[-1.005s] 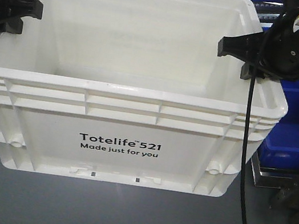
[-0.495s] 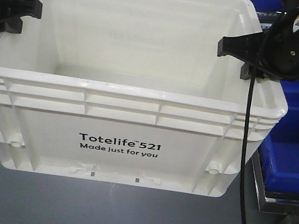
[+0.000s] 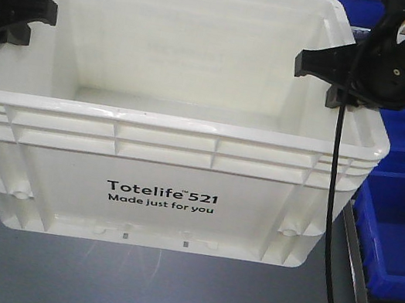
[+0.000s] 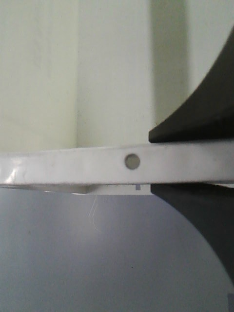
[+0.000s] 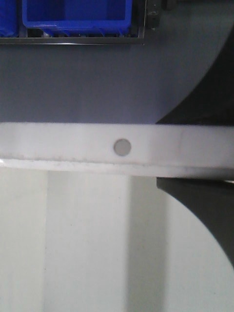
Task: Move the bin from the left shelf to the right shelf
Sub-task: 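Keep holding the tote with both grippers while the base turns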
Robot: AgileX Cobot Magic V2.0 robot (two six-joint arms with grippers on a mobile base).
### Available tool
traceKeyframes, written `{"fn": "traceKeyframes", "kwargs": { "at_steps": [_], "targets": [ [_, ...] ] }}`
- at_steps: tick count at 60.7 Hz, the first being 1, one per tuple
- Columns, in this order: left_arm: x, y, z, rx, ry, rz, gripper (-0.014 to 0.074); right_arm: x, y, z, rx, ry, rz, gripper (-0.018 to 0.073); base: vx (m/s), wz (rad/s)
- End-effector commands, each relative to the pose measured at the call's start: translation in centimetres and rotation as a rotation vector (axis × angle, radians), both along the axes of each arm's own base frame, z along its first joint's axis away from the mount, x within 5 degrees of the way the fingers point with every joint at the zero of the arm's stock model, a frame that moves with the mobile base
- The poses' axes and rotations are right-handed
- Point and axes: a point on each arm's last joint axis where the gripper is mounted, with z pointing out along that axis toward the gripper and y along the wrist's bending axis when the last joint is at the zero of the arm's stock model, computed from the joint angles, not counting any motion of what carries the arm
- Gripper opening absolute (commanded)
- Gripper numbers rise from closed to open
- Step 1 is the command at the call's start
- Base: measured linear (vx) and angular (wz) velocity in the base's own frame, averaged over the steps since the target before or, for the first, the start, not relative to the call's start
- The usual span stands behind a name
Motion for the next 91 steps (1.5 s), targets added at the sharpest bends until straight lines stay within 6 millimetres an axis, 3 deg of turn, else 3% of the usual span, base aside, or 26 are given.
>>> {"fn": "traceKeyframes", "kwargs": {
  "at_steps": [1, 91],
  "targets": [
    [-0.47, 0.12, 3.02, -0.010, -0.185, -0.024, 0.0055, -0.39, -0.79, 3.19, 0.016, -0.179, 0.001, 0.0031, 0.22, 0.02],
    [-0.53, 0.15, 3.10, -0.010, -0.189, -0.024, 0.0055, -0.42, -0.81, 3.17, 0.013, -0.174, 0.000, 0.0031, 0.23, -0.01]
  ]
}}
